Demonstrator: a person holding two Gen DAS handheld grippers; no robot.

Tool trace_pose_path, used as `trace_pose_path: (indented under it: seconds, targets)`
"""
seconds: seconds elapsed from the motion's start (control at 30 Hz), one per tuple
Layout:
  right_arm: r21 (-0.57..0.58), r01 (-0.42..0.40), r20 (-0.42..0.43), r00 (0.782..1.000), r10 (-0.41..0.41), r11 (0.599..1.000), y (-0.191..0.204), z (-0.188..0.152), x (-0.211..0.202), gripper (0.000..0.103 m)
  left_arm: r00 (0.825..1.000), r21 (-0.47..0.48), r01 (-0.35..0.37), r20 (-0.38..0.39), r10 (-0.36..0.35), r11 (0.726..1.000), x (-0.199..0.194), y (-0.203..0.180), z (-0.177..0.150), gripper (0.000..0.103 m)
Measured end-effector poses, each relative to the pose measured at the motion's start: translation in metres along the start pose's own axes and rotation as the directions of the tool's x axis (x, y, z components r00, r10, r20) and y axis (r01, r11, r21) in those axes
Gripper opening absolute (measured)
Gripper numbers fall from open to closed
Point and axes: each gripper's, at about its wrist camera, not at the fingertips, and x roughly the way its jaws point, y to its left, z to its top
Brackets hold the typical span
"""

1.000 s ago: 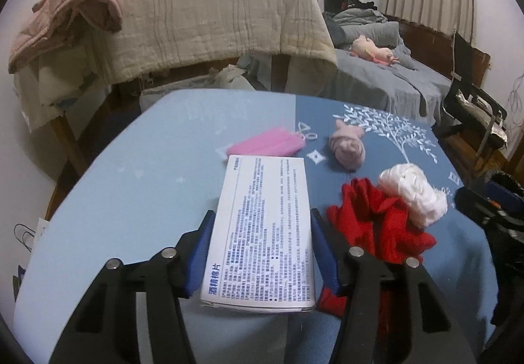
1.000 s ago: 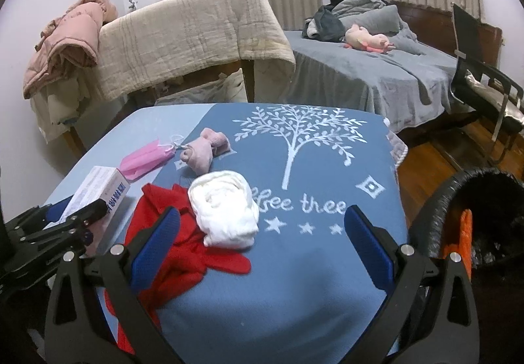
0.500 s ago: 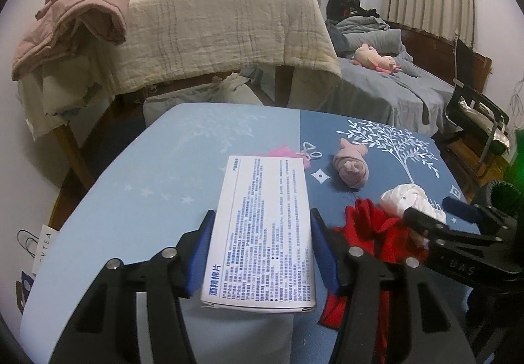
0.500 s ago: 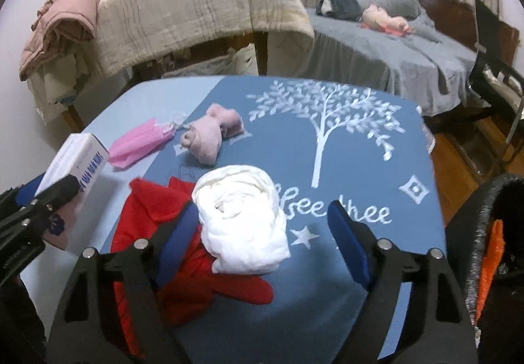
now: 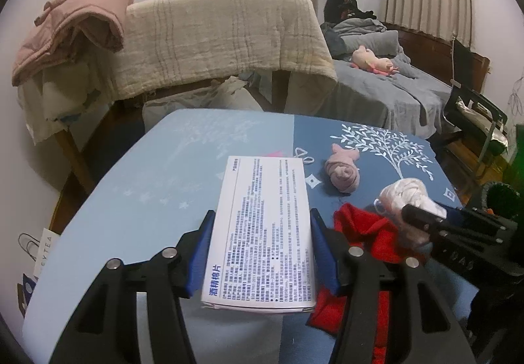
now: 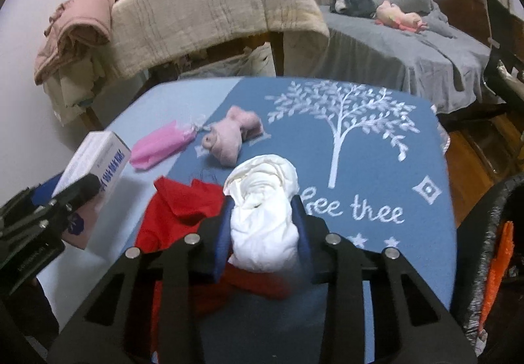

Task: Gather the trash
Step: 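Carry the leaflet box and white cloth over the bin with both tools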

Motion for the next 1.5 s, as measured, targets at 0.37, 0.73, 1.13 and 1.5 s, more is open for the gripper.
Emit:
trace_pose_path:
  seconds: [0.37, 0.73, 1.13, 1.5]
  targets:
    - [0.008, 0.02, 0.097, 0.995, -0.021, 1.0, -0.01, 0.008, -0.049, 0.034, 0.998, 0.029, 0.027, 0.048, -0.028, 0.999, -0.024, -0.024, 0.013, 0.055]
    - [0.045, 0.055, 0.159, 0.985, -0.062, 0.997, -0.03, 0.007, -0.1, 0.034, 0.992, 0.064, 0.079, 0.096, -0.085, 0.995, -0.053, -0.058, 0.022, 0.055]
    - [0.093, 0.119, 0.215, 0.967, -0.137, 0.988, -0.064, -0.011, -0.156, 0.034, 0.98, 0.114, 0.153, 0.111, -0.166, 0.982, -0.078, -0.103, 0.02, 0.055]
    - [0.163, 0.194, 0.241, 0.943, -0.23, 0.967, -0.108, -0.039, -0.202, 0.034, 0.959, 0.194, 0.236, 0.11, -0.26, 0.952, -0.096, -0.158, 0.016, 0.055]
